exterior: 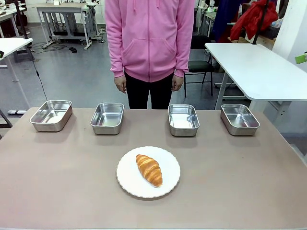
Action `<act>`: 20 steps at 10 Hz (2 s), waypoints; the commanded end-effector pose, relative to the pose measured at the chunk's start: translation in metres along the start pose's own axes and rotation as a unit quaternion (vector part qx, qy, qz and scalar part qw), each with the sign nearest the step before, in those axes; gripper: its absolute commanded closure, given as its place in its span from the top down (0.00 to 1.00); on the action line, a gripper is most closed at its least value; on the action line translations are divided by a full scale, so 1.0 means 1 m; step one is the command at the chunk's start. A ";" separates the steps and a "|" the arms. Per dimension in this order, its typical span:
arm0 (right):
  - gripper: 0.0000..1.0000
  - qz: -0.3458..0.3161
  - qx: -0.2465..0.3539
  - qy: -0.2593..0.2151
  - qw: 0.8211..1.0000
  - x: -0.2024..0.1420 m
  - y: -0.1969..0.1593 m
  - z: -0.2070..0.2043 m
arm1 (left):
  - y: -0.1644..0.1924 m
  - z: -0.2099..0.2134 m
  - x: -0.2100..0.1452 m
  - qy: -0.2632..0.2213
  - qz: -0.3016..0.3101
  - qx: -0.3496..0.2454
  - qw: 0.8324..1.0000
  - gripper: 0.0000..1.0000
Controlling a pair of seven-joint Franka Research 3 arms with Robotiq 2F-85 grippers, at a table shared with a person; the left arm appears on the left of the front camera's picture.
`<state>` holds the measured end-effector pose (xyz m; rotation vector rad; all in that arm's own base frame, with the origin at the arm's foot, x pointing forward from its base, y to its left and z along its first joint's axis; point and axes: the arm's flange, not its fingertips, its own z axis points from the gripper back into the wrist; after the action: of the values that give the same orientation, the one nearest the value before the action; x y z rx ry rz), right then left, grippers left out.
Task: Place the bread in the container.
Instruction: Place the Butter Roll into the Airtight Container indicated by the human.
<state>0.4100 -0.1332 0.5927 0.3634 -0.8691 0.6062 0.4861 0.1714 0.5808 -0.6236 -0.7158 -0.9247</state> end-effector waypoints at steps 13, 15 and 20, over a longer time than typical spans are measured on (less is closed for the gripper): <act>1.00 0.010 0.005 -0.012 1.000 -0.001 -0.001 -0.001 | -0.001 0.001 0.000 -0.002 -0.007 -0.002 1.000 1.00; 1.00 0.010 0.005 -0.012 1.000 -0.001 -0.001 -0.001 | -0.001 0.001 0.000 -0.002 -0.007 -0.002 1.000 1.00; 1.00 0.010 0.005 -0.012 1.000 -0.001 -0.001 -0.001 | -0.001 0.001 0.000 -0.002 -0.007 -0.002 1.000 1.00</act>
<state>0.4100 -0.1332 0.5927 0.3630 -0.8692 0.6069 0.4861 0.1714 0.5808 -0.6236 -0.7158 -0.9247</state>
